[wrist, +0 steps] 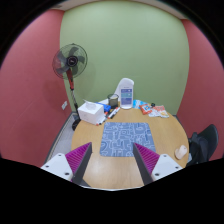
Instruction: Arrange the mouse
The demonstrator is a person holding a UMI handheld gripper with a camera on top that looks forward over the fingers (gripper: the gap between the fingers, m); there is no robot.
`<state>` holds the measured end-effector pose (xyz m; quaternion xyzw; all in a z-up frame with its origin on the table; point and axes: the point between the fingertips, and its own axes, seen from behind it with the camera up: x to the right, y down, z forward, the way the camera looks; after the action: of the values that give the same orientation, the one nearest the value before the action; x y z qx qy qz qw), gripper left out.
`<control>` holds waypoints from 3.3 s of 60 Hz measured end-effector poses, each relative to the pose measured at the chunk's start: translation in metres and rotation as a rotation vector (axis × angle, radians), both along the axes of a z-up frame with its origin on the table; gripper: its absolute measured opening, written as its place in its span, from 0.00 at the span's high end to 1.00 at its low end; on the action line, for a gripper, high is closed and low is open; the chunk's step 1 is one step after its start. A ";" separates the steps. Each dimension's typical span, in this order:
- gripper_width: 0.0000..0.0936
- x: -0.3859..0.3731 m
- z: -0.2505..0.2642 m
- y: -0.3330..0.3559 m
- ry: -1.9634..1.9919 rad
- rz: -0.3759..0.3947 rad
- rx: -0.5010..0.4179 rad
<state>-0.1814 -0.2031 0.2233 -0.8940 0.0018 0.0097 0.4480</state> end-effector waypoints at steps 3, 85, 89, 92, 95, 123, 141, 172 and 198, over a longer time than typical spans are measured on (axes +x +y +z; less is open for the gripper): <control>0.11 0.013 -0.009 -0.004 -0.004 -0.012 -0.011; 0.43 0.406 -0.231 0.083 -0.060 -0.180 -0.060; 0.46 0.405 -0.231 0.084 -0.061 -0.178 -0.053; 0.49 0.405 -0.231 0.084 -0.057 -0.175 -0.048; 0.54 0.404 -0.231 0.084 -0.055 -0.171 -0.047; 0.58 0.375 0.015 0.172 -0.090 -0.293 0.304; 0.58 0.122 -0.093 0.241 0.049 0.004 0.137; 0.09 0.086 -0.197 0.220 -0.040 0.008 -0.049; 0.10 0.060 -0.050 0.067 -0.074 -0.029 0.045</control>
<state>-0.1212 -0.1357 0.1732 -0.8834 -0.0023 -0.0299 0.4677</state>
